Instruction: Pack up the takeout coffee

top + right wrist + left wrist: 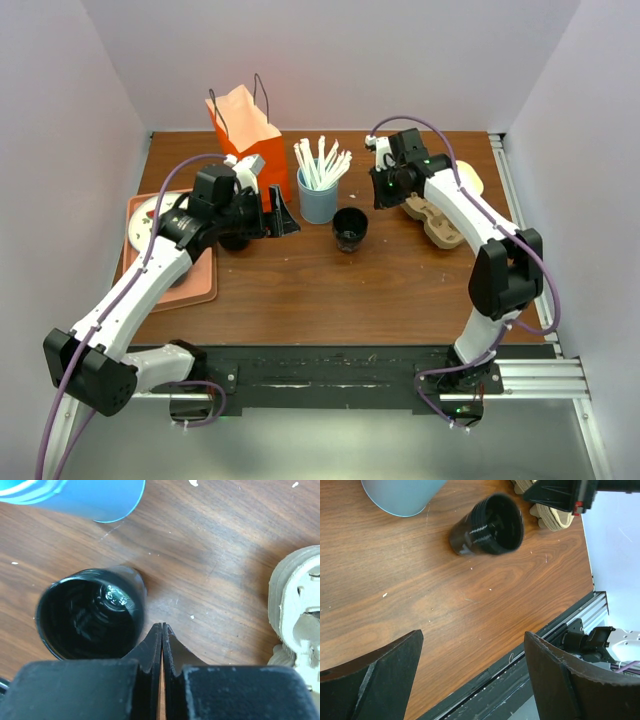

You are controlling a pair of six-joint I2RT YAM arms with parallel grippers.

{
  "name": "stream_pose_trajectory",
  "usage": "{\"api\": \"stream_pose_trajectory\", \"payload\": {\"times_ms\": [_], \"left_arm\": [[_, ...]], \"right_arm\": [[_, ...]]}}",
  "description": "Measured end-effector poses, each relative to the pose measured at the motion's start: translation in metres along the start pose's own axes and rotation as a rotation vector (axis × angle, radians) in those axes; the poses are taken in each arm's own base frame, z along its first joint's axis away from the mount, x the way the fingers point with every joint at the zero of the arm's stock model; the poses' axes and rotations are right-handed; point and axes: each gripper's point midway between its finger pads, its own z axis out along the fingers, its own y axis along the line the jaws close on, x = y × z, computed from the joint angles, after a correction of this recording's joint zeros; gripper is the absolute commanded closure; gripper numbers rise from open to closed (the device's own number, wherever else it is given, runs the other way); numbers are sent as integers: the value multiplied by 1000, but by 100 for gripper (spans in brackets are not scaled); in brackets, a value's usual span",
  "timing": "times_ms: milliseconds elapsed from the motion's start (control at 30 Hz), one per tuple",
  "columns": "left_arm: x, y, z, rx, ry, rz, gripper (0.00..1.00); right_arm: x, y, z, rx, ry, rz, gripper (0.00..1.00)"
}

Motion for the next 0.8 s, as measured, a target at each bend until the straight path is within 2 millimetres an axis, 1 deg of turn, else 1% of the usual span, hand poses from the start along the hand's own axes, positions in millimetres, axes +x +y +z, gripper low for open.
{"api": "stream_pose_trajectory", "payload": {"times_ms": [100,233,300,367,467,500,533,667,800], "left_arm": [[0,0,1,2,-4,1,13],[7,5,4,-4,10,-5,13],[11,9,7,-9,20,-9,13],[14,11,9,-12,26,-11,13],[14,11,12,-8,27,-11,14],[13,11,14,-2,26,-10,14],[12,11,17,3,27,-9,14],[12,15,34,9,46,-14,15],[18,23,54,1,91,-32,15]], "right_arm": [[-2,5,-7,-18,-22,1,100],[-1,8,-9,-25,-27,9,100],[0,10,-8,-29,-23,17,92],[1,13,-8,-30,-20,23,88],[2,20,-7,-35,-17,19,80],[2,23,-7,-38,-16,16,77],[2,25,-7,-41,-15,15,76],[3,35,-6,-54,-12,-3,76],[5,42,-2,-59,2,-11,77]]}}
